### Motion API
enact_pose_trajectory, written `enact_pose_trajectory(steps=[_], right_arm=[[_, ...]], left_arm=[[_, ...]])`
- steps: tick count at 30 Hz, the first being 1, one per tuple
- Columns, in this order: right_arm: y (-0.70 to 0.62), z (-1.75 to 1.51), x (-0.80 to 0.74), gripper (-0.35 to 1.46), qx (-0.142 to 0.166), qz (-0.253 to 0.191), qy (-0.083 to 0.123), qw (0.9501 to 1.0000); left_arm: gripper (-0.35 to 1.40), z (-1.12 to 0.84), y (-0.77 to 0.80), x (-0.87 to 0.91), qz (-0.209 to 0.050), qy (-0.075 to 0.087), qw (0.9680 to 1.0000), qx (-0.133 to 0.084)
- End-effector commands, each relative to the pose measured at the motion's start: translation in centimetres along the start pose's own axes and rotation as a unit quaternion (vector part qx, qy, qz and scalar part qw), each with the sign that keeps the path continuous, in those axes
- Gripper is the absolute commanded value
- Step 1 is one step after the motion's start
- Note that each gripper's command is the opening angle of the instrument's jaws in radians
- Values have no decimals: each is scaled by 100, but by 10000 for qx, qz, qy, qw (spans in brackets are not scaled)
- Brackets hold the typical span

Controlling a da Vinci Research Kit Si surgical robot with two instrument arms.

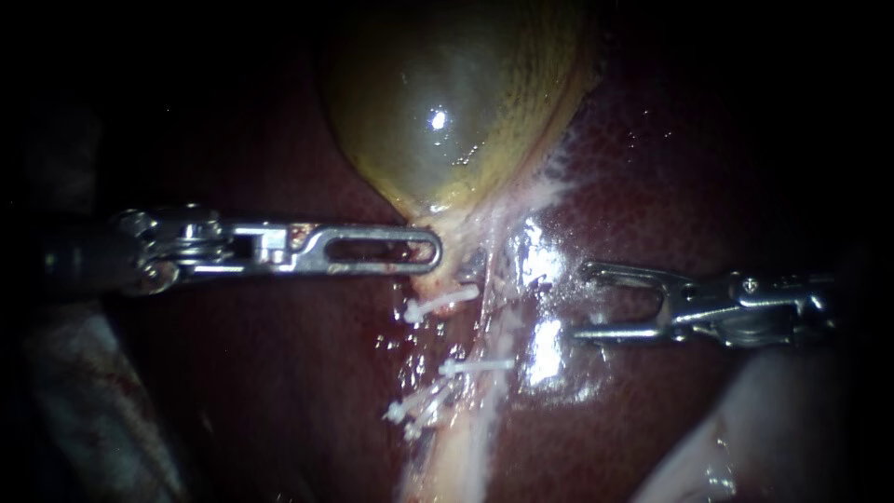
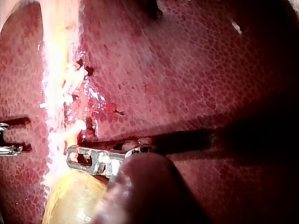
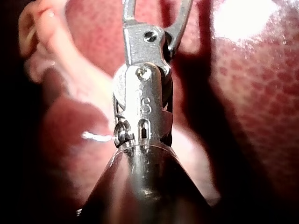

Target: Going back first clip right tube

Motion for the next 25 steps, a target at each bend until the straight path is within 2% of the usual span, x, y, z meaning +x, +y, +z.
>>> enact_pose_trajectory(steps=[1, 10, 25], right_arm=[[0, 1, 0, 58, 0, 0, -1, 10000], [-1, 4, 0, 58, 24, 1, -1, 10000], [-2, 8, 0, 57, 77, 0, -4, 10000]], left_arm=[[-35, 1, -1, 0, 3, 6, 10000, 7], [-35, 5, -15, 2, 36, -2, 10000, 1], [-35, 5, -13, 0, 35, 2, 10000, 4]])
